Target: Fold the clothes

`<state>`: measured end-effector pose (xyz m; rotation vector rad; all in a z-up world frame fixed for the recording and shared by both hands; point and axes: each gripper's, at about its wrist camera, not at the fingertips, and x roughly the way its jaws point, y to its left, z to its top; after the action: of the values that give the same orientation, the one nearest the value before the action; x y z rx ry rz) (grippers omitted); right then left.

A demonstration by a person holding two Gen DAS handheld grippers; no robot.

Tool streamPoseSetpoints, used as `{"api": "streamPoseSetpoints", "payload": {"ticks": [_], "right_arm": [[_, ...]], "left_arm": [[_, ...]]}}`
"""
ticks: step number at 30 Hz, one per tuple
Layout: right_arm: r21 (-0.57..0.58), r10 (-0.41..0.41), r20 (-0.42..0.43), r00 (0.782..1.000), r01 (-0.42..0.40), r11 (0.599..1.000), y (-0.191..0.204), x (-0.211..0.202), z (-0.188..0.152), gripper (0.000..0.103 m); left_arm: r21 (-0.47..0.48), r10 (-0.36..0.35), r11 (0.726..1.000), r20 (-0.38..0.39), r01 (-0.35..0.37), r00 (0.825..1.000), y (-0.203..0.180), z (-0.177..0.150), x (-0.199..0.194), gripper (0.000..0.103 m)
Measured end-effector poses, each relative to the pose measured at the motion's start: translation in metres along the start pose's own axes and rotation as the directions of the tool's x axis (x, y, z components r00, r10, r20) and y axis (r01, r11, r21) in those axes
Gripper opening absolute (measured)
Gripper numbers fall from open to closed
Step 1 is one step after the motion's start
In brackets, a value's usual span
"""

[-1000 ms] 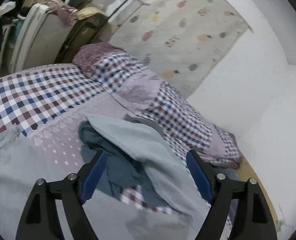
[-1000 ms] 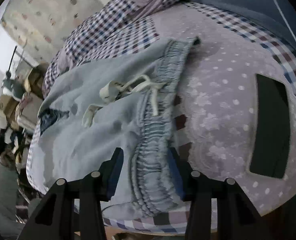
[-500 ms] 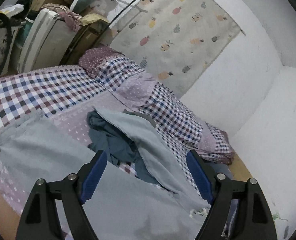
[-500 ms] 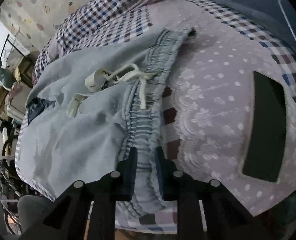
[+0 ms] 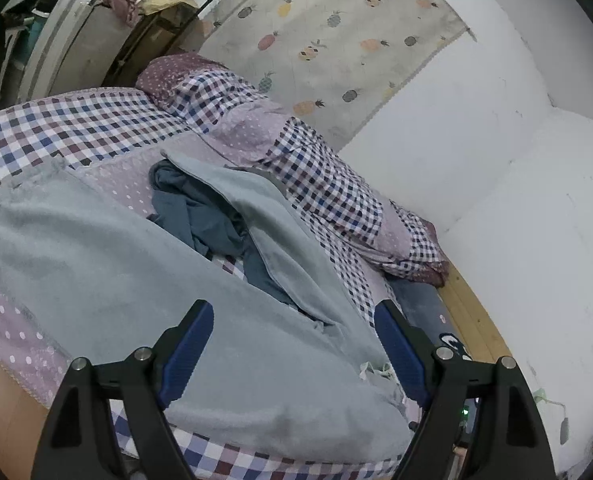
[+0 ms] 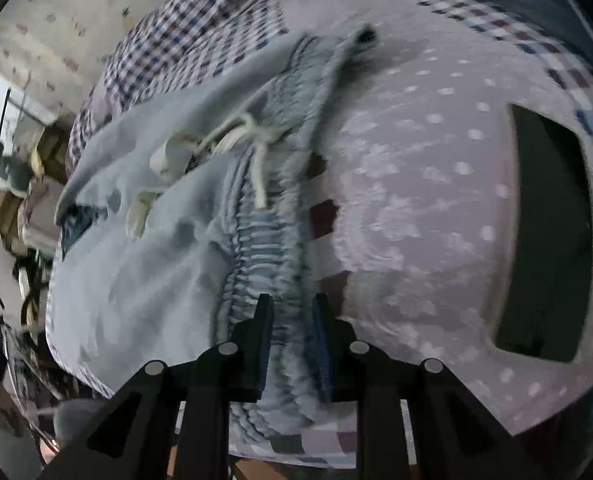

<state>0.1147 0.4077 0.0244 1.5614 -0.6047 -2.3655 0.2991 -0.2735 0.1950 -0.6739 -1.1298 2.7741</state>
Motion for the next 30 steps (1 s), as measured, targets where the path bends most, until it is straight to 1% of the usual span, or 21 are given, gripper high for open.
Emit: {"api": "streamPoseSetpoints", "payload": {"ticks": [3, 4, 5, 6, 7, 9, 11, 12, 13, 14, 15, 16, 17, 19, 21, 22, 24, 25, 28, 29, 30], "right_arm": [[0.016, 0.045, -0.015, 0.999, -0.045, 0.999, -0.004, 0.001, -0.003, 0.027], [0.019, 0.063, -0.025, 0.998, -0.062, 0.998, -0.004, 0.004, -0.004, 0.033], [0.027, 0.091, -0.031, 0.995, -0.090, 0.996, -0.003, 0.007, -0.004, 0.036], [0.043, 0.131, -0.028, 0.991, -0.130, 0.991, -0.003, 0.009, -0.005, 0.036], [0.061, 0.168, -0.014, 0.986, -0.166, 0.984, -0.002, 0.009, -0.006, 0.039], [0.075, 0.228, 0.020, 0.973, -0.229, 0.971, 0.002, 0.005, -0.007, 0.039], [0.039, 0.304, 0.042, 0.952, -0.306, 0.951, 0.012, -0.003, -0.008, 0.039], [0.009, 0.332, 0.044, 0.942, -0.333, 0.943, 0.018, -0.008, -0.008, 0.039], [-0.023, 0.340, 0.038, 0.940, -0.340, 0.940, 0.024, -0.011, -0.008, 0.039], [-0.042, 0.329, 0.025, 0.944, -0.328, 0.944, 0.027, -0.011, -0.008, 0.039], [-0.048, 0.295, 0.002, 0.955, -0.295, 0.954, 0.029, -0.006, -0.007, 0.039], [-0.049, 0.239, -0.029, 0.971, -0.241, 0.969, 0.029, 0.002, -0.005, 0.039], [-0.045, 0.194, -0.054, 0.980, -0.196, 0.980, 0.028, 0.011, -0.004, 0.039], [-0.037, 0.148, -0.078, 0.986, -0.151, 0.988, 0.026, 0.023, -0.003, 0.036], [-0.053, 0.143, -0.050, 0.988, -0.146, 0.988, 0.029, 0.020, -0.006, 0.012], [-0.060, 0.147, -0.031, 0.989, -0.149, 0.987, 0.032, 0.013, -0.008, 0.006], [-0.093, 0.150, 0.009, 0.989, -0.148, 0.985, 0.035, -0.007, -0.015, 0.006], [-0.109, 0.158, 0.039, 0.987, -0.153, 0.982, 0.034, -0.024, -0.020, 0.006], [-0.123, 0.196, 0.121, 0.973, -0.181, 0.976, 0.024, -0.069, -0.036, 0.005], [-0.114, 0.186, 0.119, 0.975, -0.173, 0.978, 0.017, -0.071, -0.041, 0.005], [-0.097, 0.160, 0.098, 0.982, -0.150, 0.984, 0.009, -0.067, -0.043, 0.005]], "left_arm": [[-0.021, -0.004, 1.000, -0.001, 0.004, 1.000, 0.003, -0.006, -0.002, 0.086], [-0.033, -0.009, 0.999, -0.004, 0.009, 1.000, 0.004, -0.010, -0.003, 0.086], [-0.043, -0.013, 0.999, -0.008, 0.013, 1.000, 0.005, -0.014, -0.002, 0.086], [-0.043, -0.015, 0.999, -0.015, 0.014, 1.000, 0.004, -0.019, -0.002, 0.086], [-0.041, -0.016, 0.999, -0.021, 0.015, 1.000, 0.004, -0.023, 0.000, 0.086], [-0.023, -0.012, 1.000, -0.034, 0.011, 0.999, 0.000, -0.032, 0.003, 0.086], [-0.010, -0.011, 1.000, -0.041, 0.010, 0.999, -0.002, -0.040, 0.006, 0.086], [-0.013, -0.018, 1.000, -0.045, 0.017, 0.999, -0.002, -0.044, 0.009, 0.086], [-0.019, -0.023, 1.000, -0.048, 0.022, 0.999, -0.002, -0.047, 0.011, 0.086], [-0.029, -0.028, 0.999, -0.051, 0.026, 0.998, -0.002, -0.051, 0.014, 0.086], [-0.037, -0.032, 0.999, -0.054, 0.030, 0.998, -0.002, -0.054, 0.017, 0.086], [-0.045, -0.036, 0.998, -0.060, 0.033, 0.998, -0.002, -0.058, 0.020, 0.086], [-0.049, -0.039, 0.998, -0.066, 0.036, 0.997, -0.002, -0.061, 0.023, 0.086], [-0.059, -0.042, 0.998, -0.072, 0.038, 0.997, -0.001, -0.066, 0.025, 0.086], [-0.074, -0.046, 0.996, -0.069, 0.040, 0.997, 0.003, -0.067, 0.025, 0.086], [-0.084, -0.052, 0.995, -0.061, 0.047, 0.997, 0.005, -0.066, 0.022, 0.086], [-0.105, -0.061, 0.993, -0.038, 0.057, 0.997, 0.011, -0.062, 0.014, 0.086], [-0.116, -0.063, 0.991, -0.021, 0.060, 0.998, 0.016, -0.060, 0.009, 0.086], [-0.145, -0.050, 0.988, 0.019, 0.052, 0.999, 0.031, -0.052, -0.003, 0.086], [-0.162, -0.041, 0.986, 0.028, 0.045, 0.999, 0.038, -0.049, -0.007, 0.086], [-0.181, -0.032, 0.983, 0.038, 0.039, 0.999, 0.046, -0.046, -0.011, 0.086]]}}
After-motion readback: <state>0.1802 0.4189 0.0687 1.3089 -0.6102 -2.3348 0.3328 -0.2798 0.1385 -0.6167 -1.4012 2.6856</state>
